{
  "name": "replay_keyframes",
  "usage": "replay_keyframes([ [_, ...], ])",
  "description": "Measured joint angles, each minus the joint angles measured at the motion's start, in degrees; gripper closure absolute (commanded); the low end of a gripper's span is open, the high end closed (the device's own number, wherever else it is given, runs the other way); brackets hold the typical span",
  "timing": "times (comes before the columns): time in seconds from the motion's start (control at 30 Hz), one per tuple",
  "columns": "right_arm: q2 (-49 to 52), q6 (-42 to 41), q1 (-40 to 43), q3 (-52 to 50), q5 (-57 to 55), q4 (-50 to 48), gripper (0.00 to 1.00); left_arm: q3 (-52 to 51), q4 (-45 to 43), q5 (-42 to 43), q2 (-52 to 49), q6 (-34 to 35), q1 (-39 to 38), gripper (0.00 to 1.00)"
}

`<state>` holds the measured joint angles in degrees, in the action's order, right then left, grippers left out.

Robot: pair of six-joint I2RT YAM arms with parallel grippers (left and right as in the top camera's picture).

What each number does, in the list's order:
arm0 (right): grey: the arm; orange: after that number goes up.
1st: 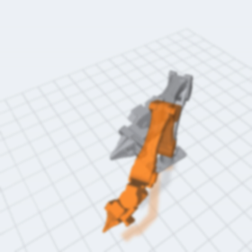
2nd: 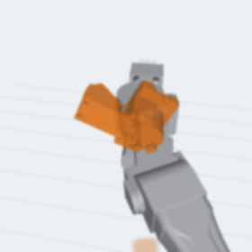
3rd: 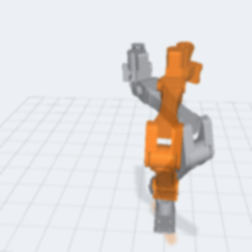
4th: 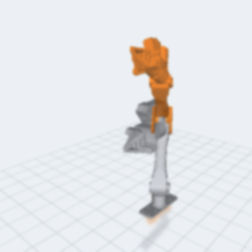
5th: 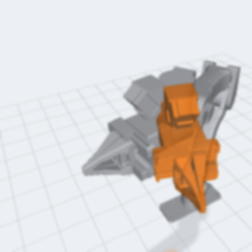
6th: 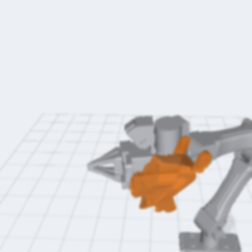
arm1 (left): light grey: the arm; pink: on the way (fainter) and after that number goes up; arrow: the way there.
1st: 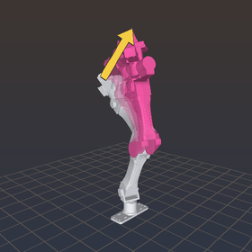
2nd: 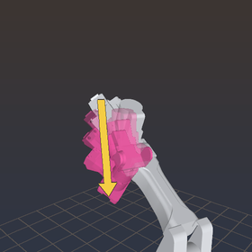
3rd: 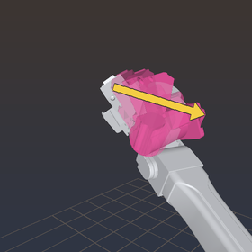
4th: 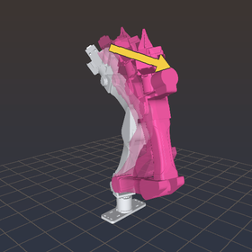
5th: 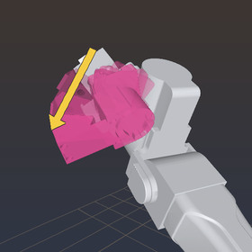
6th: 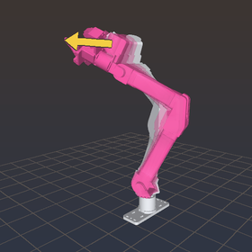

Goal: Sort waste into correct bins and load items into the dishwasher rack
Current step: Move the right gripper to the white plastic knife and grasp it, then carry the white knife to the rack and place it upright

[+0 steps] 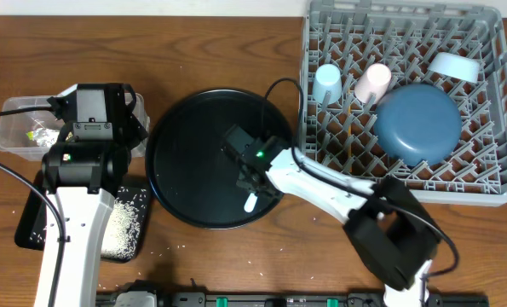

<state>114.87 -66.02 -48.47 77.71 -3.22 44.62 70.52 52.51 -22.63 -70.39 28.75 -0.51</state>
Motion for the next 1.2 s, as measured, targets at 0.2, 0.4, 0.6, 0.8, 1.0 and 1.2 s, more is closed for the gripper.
replay_keyframes([
  [0.2, 1.3, -1.2, 0.0, 0.0, 0.0, -0.9, 0.76, 0.0, 0.0, 0.0, 0.0, 0.0, 0.0, 0.02],
  [0.4, 1.4, -1.9, -0.2, 0.0, -0.3, -1.7, 0.99, 0.0, 0.0, 0.0, 0.0, 0.0, 0.0, 0.02],
  [0.6, 1.4, -0.9, -0.2, 0.0, -0.2, -1.7, 0.99, 0.0, 0.0, 0.0, 0.0, 0.0, 0.0, 0.02],
  [0.8, 1.4, 4.1, -0.2, 1.4, -0.1, -0.9, 0.99, 0.0, 0.0, 0.0, 0.0, 0.0, 0.0, 0.02],
  [1.0, 0.3, 10.3, -0.2, 5.0, -1.7, 2.4, 0.99, 0.0, 0.0, 0.0, 0.0, 0.0, 0.0, 0.02],
  [1.2, -4.7, 14.4, -0.1, 6.5, -2.9, 2.7, 0.99, 0.0, 0.0, 0.0, 0.0, 0.0, 0.0, 0.02],
])
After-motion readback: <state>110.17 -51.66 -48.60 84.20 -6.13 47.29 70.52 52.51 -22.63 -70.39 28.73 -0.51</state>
